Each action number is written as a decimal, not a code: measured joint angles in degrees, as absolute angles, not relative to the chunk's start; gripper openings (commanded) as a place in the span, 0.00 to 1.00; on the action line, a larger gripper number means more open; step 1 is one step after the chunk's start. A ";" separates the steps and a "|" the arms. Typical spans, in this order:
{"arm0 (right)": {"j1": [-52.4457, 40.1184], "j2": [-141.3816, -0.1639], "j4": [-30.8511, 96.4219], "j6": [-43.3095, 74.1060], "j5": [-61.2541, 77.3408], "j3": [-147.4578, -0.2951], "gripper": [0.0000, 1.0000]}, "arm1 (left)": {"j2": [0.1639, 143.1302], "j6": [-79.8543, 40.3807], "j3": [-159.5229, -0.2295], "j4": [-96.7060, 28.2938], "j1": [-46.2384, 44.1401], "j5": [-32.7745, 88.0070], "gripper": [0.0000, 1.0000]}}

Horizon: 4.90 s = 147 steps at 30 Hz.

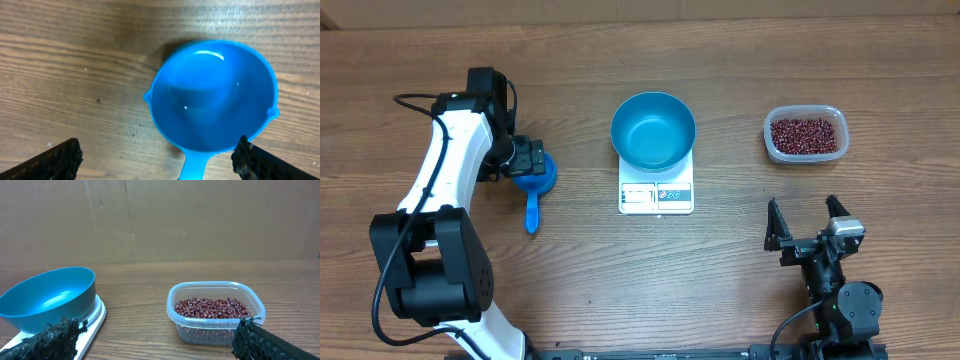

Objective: Scoop item into bowl and weigh 150g on scale
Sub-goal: 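Move the left gripper down over the blue scoop's cup, then grasp the blue scoop's cup rim with the left gripper and lift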

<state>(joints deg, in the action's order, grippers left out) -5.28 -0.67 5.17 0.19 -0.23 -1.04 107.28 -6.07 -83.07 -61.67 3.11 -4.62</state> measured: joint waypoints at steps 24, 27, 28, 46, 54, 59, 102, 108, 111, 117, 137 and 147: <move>-5.28 -0.67 5.15 0.21 -0.25 -1.04 1.00 | 107.28 -5.63 -78.83 -54.65 3.11 -4.80 0.99; -5.28 -0.67 5.17 0.21 -0.23 -1.04 1.00 | 107.28 -5.63 -77.52 -53.80 3.11 -4.84 0.99; -5.28 -0.67 5.19 0.21 -0.23 -1.04 1.00 | 107.28 -5.63 -77.06 -53.54 3.11 -4.82 1.00; -5.28 -0.67 5.15 0.21 -0.25 -1.04 1.00 | 107.31 -5.21 -73.47 -48.18 3.11 -4.99 0.54; -5.28 -0.67 5.17 0.21 -0.23 -1.04 1.00 | 107.31 -5.19 -73.47 -48.10 3.11 -4.99 0.39; -5.28 -0.67 5.17 0.23 -0.23 -1.04 1.00 | 107.31 -5.19 -73.47 -47.88 3.11 -4.97 0.47; -5.28 -0.67 5.19 0.19 -0.21 -1.04 1.00 | 107.66 -11.60 -75.13 -47.79 3.11 -3.25 0.04; -5.28 -0.67 5.17 0.21 -0.23 -1.04 1.00 | 107.81 -26.39 -87.59 -56.38 3.11 -3.25 0.04; -5.28 -0.67 5.15 0.21 -0.23 -1.04 1.00 | 107.81 -34.57 -91.72 -59.00 3.11 -3.25 0.04; -5.28 -0.67 5.17 0.19 -0.23 -1.04 1.00 | 107.81 -42.00 -93.23 -60.05 3.11 -3.25 0.04; -5.28 -0.67 5.17 0.23 -0.23 -1.04 1.00 | 107.81 -55.81 -93.27 -65.65 3.11 -9.52 0.04; -5.28 -0.67 5.15 0.21 -0.23 -1.04 1.00 | 107.81 -56.93 -93.27 -66.39 3.11 -10.15 0.04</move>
<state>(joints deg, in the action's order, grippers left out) -5.28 -0.67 5.15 0.21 -0.23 -1.04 107.81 -56.93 -93.27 -66.39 3.11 -10.15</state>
